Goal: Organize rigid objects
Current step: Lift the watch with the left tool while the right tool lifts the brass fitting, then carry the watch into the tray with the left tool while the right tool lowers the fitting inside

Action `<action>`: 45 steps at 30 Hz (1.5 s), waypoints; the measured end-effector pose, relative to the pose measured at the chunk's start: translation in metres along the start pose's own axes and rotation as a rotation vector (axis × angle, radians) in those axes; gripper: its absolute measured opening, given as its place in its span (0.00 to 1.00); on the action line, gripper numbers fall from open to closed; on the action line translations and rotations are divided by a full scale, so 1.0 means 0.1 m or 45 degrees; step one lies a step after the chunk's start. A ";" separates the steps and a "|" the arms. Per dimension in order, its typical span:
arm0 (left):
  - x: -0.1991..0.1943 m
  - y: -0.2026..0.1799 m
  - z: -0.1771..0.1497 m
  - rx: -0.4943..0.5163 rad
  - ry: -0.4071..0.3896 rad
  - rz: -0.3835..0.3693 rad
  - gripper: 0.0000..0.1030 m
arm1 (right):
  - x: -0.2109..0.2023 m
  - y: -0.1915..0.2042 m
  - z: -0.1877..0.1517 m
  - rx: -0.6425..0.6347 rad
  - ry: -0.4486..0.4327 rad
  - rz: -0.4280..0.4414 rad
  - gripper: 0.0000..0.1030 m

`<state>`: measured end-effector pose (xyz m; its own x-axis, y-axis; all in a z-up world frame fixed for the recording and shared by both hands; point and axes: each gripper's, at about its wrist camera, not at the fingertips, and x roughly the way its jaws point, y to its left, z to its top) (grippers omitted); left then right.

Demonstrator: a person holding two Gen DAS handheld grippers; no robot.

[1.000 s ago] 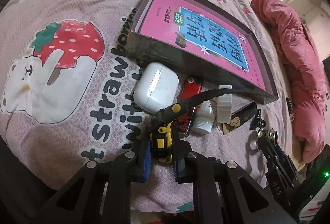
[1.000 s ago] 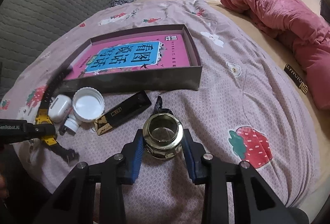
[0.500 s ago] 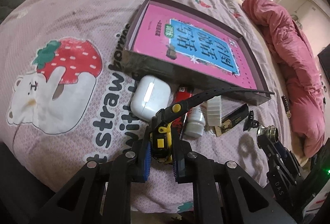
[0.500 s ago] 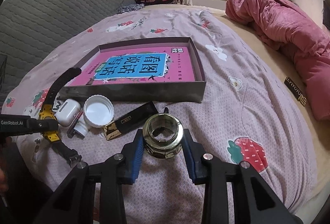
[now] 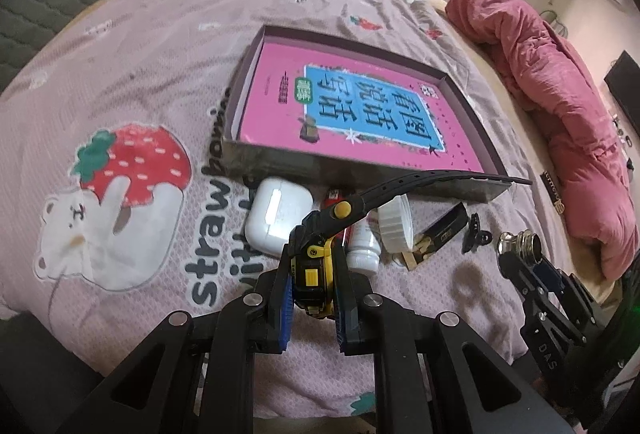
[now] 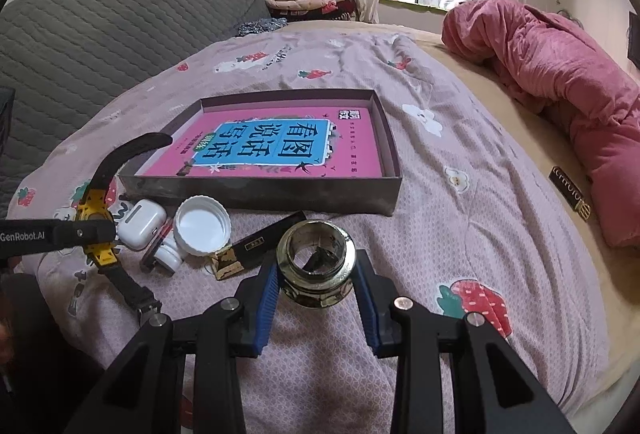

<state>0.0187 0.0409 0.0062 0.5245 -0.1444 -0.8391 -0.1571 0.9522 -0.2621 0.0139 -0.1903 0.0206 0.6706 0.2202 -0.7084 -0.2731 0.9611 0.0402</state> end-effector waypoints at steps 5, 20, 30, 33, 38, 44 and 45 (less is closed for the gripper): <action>-0.07 -0.01 0.06 0.030 -0.049 0.016 0.16 | -0.01 0.01 0.00 -0.007 -0.010 0.004 0.35; -0.34 -0.01 0.30 0.018 -0.185 -0.025 0.16 | -0.06 -0.01 0.13 -0.006 -0.069 -0.018 0.35; -0.19 0.08 0.63 -0.095 -0.201 -0.004 0.16 | -0.06 -0.04 0.13 0.001 -0.077 -0.030 0.35; -0.16 0.07 0.72 -0.111 -0.207 -0.003 0.16 | -0.07 -0.07 0.18 0.016 -0.094 -0.024 0.35; -0.11 0.08 0.81 -0.126 -0.217 0.011 0.16 | -0.06 -0.15 0.31 0.045 -0.132 -0.039 0.35; -0.03 0.06 0.93 -0.113 -0.237 0.029 0.16 | -0.04 -0.23 0.43 0.070 -0.154 -0.022 0.35; -0.01 0.05 0.95 -0.110 -0.241 0.039 0.16 | -0.04 -0.23 0.44 0.069 -0.155 -0.021 0.35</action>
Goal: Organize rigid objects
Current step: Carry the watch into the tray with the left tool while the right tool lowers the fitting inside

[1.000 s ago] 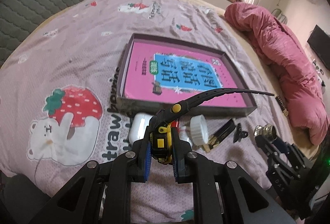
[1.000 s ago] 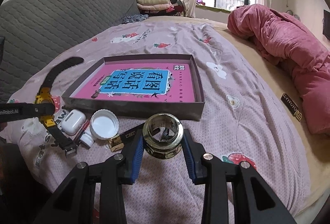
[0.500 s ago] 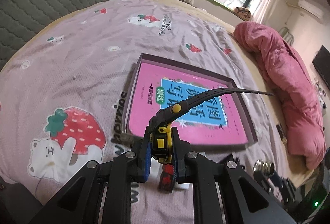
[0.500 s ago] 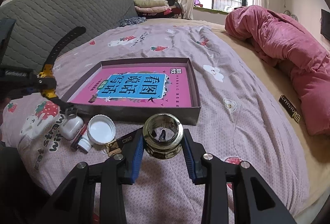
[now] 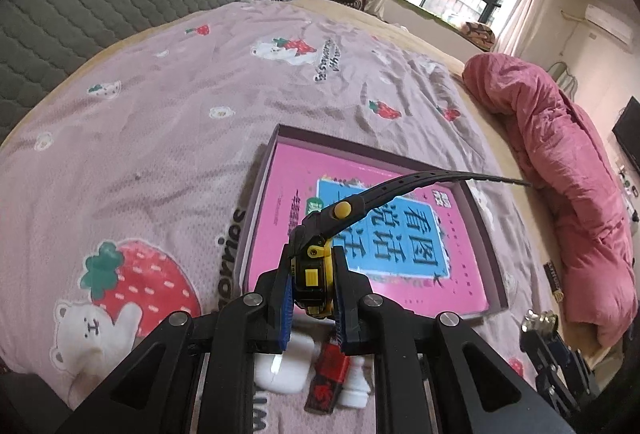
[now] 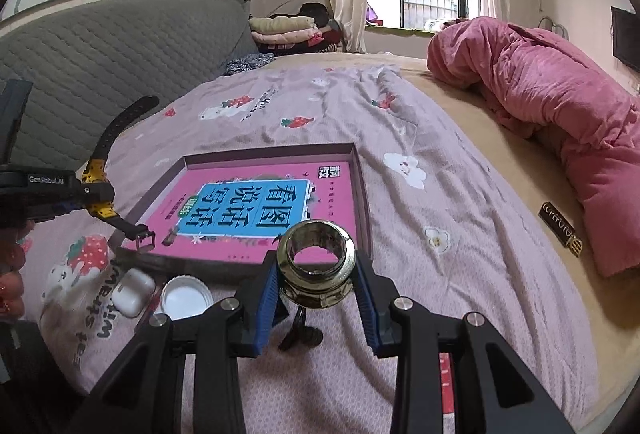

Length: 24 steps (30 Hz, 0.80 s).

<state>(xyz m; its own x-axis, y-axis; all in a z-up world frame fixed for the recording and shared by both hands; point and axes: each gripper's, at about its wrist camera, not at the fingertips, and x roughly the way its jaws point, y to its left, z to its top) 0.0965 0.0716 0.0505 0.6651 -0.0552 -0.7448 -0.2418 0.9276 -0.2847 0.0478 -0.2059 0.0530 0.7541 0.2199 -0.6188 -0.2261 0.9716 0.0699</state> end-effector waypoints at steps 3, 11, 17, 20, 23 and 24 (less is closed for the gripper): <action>0.11 -0.02 0.06 0.013 0.002 0.012 0.16 | 0.01 0.01 0.00 -0.007 0.000 -0.003 0.35; 0.40 0.02 0.09 -0.007 0.072 0.031 0.16 | 0.12 0.02 0.13 -0.038 0.001 0.001 0.35; 0.56 0.06 0.07 -0.009 0.090 0.059 0.16 | 0.29 -0.04 0.31 0.025 0.022 0.048 0.35; 0.60 0.04 0.04 0.013 0.101 0.080 0.16 | 0.33 -0.07 0.34 0.035 0.027 0.034 0.35; 0.64 0.03 -0.01 0.039 0.126 0.097 0.16 | 0.35 -0.11 0.37 0.044 0.031 0.019 0.35; 0.65 0.03 -0.03 0.046 0.138 0.103 0.16 | 0.37 -0.13 0.37 0.046 0.033 0.014 0.35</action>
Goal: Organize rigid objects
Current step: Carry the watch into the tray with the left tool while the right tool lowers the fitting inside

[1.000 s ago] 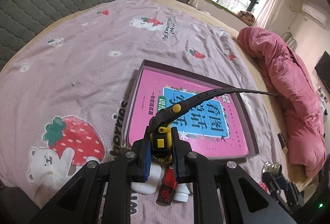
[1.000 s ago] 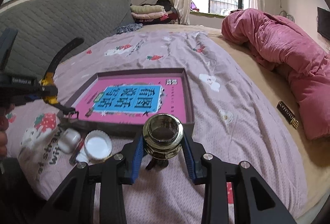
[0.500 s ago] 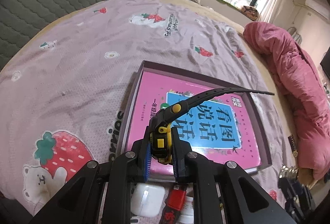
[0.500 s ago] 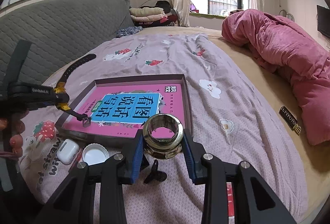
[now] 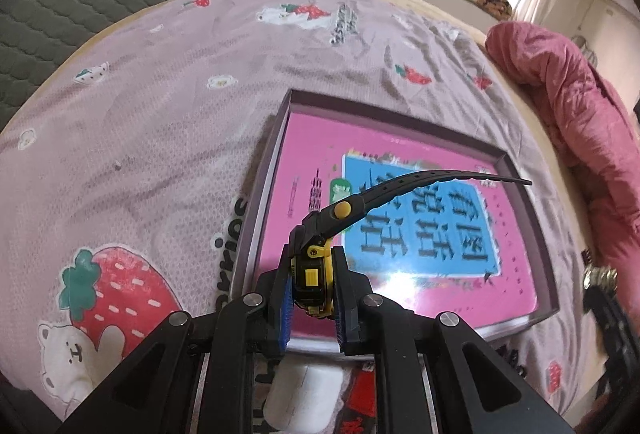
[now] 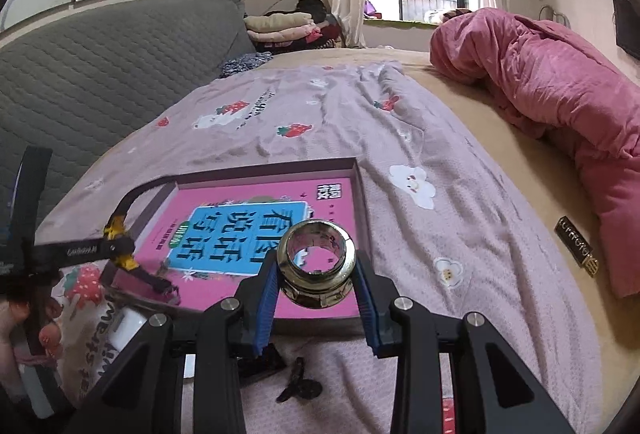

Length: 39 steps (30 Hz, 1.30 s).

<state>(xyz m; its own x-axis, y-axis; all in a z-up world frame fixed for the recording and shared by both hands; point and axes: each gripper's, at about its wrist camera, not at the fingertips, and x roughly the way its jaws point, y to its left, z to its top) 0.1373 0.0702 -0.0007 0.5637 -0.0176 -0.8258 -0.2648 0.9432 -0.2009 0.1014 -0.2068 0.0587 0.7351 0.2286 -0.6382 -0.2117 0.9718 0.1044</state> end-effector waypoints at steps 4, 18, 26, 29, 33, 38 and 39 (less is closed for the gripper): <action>0.05 0.02 -0.04 0.006 0.035 0.012 0.16 | 0.06 -0.05 0.03 -0.001 0.025 -0.006 0.35; 0.14 0.08 -0.08 0.031 0.114 0.040 0.16 | 0.38 0.14 0.02 -0.068 0.115 -0.046 0.35; 0.15 0.09 -0.12 0.045 0.109 0.045 0.17 | 0.57 0.16 -0.02 -0.070 0.175 -0.070 0.35; 0.14 0.10 -0.12 0.043 0.117 0.041 0.17 | 0.59 0.14 -0.03 -0.064 0.190 -0.052 0.35; 0.15 0.08 -0.12 0.059 0.124 0.046 0.17 | 0.65 0.09 -0.04 -0.055 0.239 -0.049 0.35; 0.16 0.08 -0.10 0.060 0.142 0.044 0.17 | 0.72 0.10 -0.08 -0.078 0.272 -0.064 0.35; 0.16 0.08 -0.10 0.062 0.141 0.046 0.17 | 0.73 0.11 -0.09 -0.085 0.279 -0.067 0.35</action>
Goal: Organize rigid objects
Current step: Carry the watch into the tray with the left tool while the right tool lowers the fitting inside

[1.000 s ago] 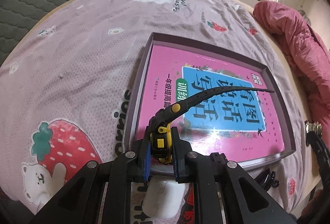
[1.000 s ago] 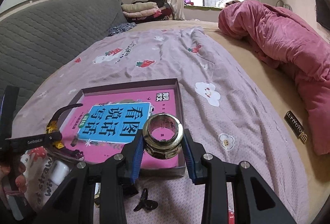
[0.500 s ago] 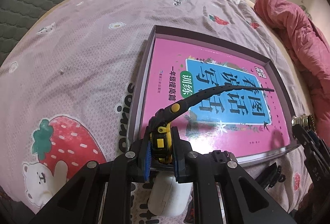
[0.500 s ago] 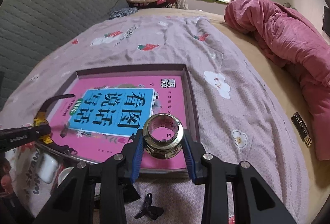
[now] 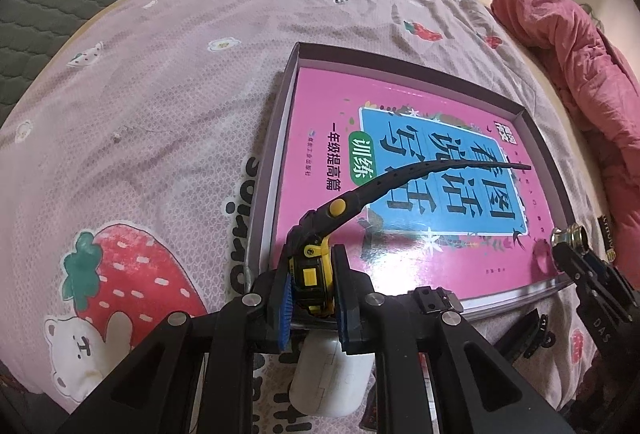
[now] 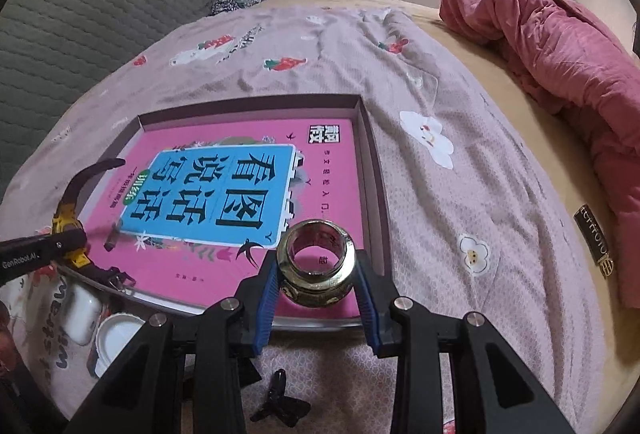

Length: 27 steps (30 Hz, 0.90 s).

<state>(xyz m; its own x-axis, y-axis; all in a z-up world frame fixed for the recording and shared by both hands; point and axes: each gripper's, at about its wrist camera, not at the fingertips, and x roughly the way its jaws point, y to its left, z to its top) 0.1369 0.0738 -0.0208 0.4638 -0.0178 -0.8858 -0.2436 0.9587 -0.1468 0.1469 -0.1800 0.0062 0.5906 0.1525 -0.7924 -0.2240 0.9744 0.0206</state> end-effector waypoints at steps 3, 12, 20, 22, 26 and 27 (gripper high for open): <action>0.02 -0.01 -0.01 0.010 0.004 0.014 0.20 | 0.03 0.01 -0.02 -0.011 0.013 -0.004 0.35; 0.02 -0.01 -0.01 0.019 0.011 0.011 0.20 | 0.05 0.02 -0.02 -0.016 0.068 -0.042 0.35; 0.05 0.03 0.01 0.014 0.029 -0.015 0.20 | 0.05 0.01 -0.02 0.009 0.109 -0.048 0.36; 0.06 0.02 0.00 0.019 0.030 -0.015 0.20 | 0.04 0.01 -0.03 0.013 0.117 -0.052 0.36; 0.06 0.01 0.00 0.027 0.034 -0.011 0.20 | 0.02 0.03 -0.03 0.015 0.118 -0.062 0.36; 0.06 0.01 0.01 0.030 0.035 -0.011 0.20 | 0.01 0.03 -0.03 0.017 0.117 -0.061 0.36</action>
<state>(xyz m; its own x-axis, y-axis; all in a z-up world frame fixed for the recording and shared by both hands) 0.1403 0.0746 -0.0262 0.4420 -0.0336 -0.8964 -0.2196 0.9648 -0.1445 0.1447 -0.1779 0.0033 0.5269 0.0903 -0.8451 -0.1860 0.9825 -0.0110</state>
